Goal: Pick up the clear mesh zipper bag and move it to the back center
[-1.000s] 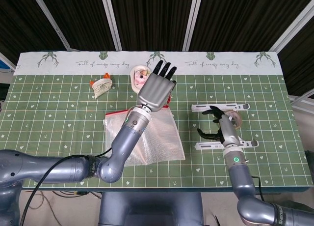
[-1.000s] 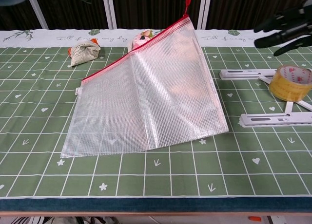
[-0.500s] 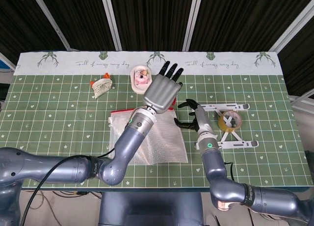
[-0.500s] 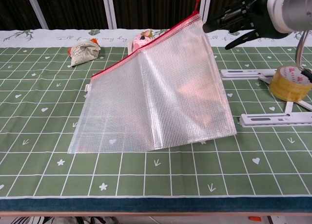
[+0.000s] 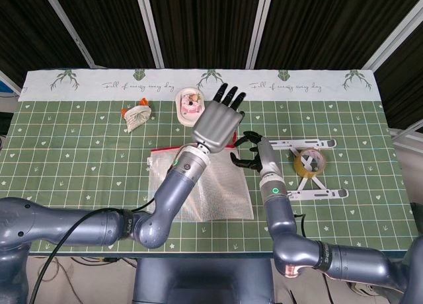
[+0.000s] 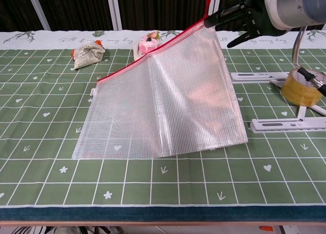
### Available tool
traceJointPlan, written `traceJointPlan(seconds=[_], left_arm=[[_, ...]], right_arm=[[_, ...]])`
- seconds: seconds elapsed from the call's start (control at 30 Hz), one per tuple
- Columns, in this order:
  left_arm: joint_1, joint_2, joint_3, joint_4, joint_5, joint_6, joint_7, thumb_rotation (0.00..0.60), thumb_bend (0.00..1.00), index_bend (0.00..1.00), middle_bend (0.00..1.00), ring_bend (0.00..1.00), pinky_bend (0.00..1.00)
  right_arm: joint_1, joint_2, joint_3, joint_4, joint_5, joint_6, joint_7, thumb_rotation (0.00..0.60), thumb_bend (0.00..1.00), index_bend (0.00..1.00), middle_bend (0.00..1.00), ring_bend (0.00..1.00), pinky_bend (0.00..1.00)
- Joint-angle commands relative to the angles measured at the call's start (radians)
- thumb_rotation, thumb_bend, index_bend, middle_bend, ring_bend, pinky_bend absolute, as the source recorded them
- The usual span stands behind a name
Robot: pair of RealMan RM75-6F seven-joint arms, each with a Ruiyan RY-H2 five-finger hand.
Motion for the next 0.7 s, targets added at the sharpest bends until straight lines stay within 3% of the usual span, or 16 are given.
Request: traceJointPlan(seconds=[0.03, 0.7], left_arm=[[-0.003, 0.003, 0.006, 0.002, -0.001, 0.001, -0.007, 0.600, 0.43, 0.58, 0.10, 0.00, 0.00], [-0.017, 0.032, 0.037, -0.019, -0.009, 0.018, -0.036, 0.600, 0.43, 0.58, 0.10, 0.00, 0.00]], right_arm=[[0.003, -0.001, 0.003, 0.002, 0.004, 0.002, 0.001, 0.600, 0.42, 0.49, 0.19, 0.07, 0.24], [0.023, -0.015, 0.012, 0.024, 0.036, 0.005, 0.000, 0.600, 0.43, 0.50, 0.20, 0.07, 0.24]])
